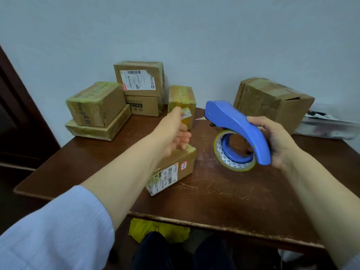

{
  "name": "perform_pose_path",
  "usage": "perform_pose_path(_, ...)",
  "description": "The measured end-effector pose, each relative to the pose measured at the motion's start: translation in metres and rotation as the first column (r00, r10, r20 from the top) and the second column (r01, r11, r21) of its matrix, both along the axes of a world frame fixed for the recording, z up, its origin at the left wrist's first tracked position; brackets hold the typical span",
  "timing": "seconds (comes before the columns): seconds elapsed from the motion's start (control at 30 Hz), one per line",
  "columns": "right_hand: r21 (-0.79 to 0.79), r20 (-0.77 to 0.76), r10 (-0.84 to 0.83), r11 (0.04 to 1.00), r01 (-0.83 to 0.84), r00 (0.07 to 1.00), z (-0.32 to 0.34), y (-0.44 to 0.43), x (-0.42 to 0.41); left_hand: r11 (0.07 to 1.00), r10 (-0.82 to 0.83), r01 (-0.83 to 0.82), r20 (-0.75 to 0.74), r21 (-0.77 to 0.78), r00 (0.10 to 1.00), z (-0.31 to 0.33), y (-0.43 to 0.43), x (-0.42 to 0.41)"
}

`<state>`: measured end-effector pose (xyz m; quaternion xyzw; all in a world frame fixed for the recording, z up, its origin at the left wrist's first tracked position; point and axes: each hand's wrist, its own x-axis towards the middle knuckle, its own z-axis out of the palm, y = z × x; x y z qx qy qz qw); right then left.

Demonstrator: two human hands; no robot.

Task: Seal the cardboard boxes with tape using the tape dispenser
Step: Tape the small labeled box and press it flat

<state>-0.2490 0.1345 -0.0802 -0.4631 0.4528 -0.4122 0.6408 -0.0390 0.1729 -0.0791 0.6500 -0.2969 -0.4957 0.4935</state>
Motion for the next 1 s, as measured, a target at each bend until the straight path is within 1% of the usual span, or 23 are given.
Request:
perform_pose_path(0.07, -0.011, -0.007, 0.002, 1.0, -0.002, 1.0, 0.003, 0.003, 0.0, 0.995, -0.061, 0.069, -0.119, 0.069, 0.991, 0.004, -0.002, -0.005)
perform_pose_path(0.13, -0.013, -0.017, 0.012, 1.0, -0.013, 1.0, 0.005, 0.005, 0.0, 0.987, -0.117, 0.139, -0.23, 0.086, 0.966, 0.003, -0.005, -0.007)
perform_pose_path(0.17, -0.011, -0.02, 0.016, 1.0, -0.016, 1.0, 0.005, 0.006, 0.001, 0.985, -0.127, 0.153, -0.262, 0.083, 0.957, 0.004, -0.007, -0.007)
perform_pose_path(0.27, 0.007, -0.025, 0.027, 1.0, -0.027, 0.999, 0.008, 0.009, 0.002, 0.992, -0.095, 0.113, -0.25, 0.057, 0.964, 0.003, -0.009, -0.008)
perform_pose_path(0.4, 0.034, -0.044, 0.068, 0.997, -0.067, 0.997, 0.011, 0.015, 0.004, 0.999, -0.01, 0.001, -0.213, -0.043, 0.977, -0.003, -0.016, -0.004)
perform_pose_path(0.43, 0.022, -0.08, 0.073, 0.997, -0.071, 0.994, 0.011, 0.016, 0.005, 0.998, 0.015, -0.026, -0.166, -0.063, 0.986, -0.004, -0.017, -0.001)
perform_pose_path(0.47, 0.003, -0.128, 0.072, 0.997, -0.072, 0.989, 0.012, 0.018, 0.007, 0.996, 0.036, -0.042, -0.077, -0.083, 0.996, -0.003, -0.017, 0.002)
perform_pose_path(0.5, -0.014, -0.172, 0.067, 0.997, -0.07, 0.983, 0.011, 0.019, 0.009, 0.995, 0.044, -0.04, 0.047, -0.094, 0.998, -0.004, -0.018, 0.004)
perform_pose_path(0.57, -0.039, -0.232, 0.052, 0.997, -0.063, 0.971, 0.01, 0.021, 0.014, 0.995, 0.032, -0.005, 0.276, -0.099, 0.961, -0.005, -0.02, 0.009)
perform_pose_path(0.6, -0.051, -0.252, 0.044, 0.997, -0.058, 0.967, 0.01, 0.022, 0.016, 0.995, 0.019, 0.016, 0.344, -0.1, 0.939, -0.005, -0.023, 0.012)
perform_pose_path(0.67, -0.063, -0.28, 0.032, 0.997, -0.052, 0.959, 0.007, 0.026, 0.013, 0.992, 0.024, 0.031, 0.433, -0.12, 0.901, -0.006, -0.029, 0.023)
perform_pose_path(0.73, -0.055, -0.285, 0.023, 0.998, -0.041, 0.958, 0.004, 0.029, 0.007, 0.991, 0.077, -0.006, 0.545, -0.13, 0.835, -0.005, -0.031, 0.038)
perform_pose_path(0.8, -0.038, -0.292, 0.024, 0.999, -0.036, 0.956, 0.001, 0.032, 0.002, 0.99, 0.113, -0.035, 0.613, -0.138, 0.782, -0.007, -0.034, 0.05)
perform_pose_path(0.93, -0.026, -0.349, 0.037, 0.998, -0.049, 0.936, -0.007, 0.035, 0.006, 0.997, 0.05, -0.001, 0.661, -0.074, 0.749, -0.016, -0.041, 0.053)
perform_pose_path(1.0, -0.028, -0.354, 0.025, 0.999, -0.037, 0.935, -0.009, 0.035, 0.008, 0.998, 0.043, 0.0, 0.67, -0.064, 0.741, -0.019, -0.045, 0.053)
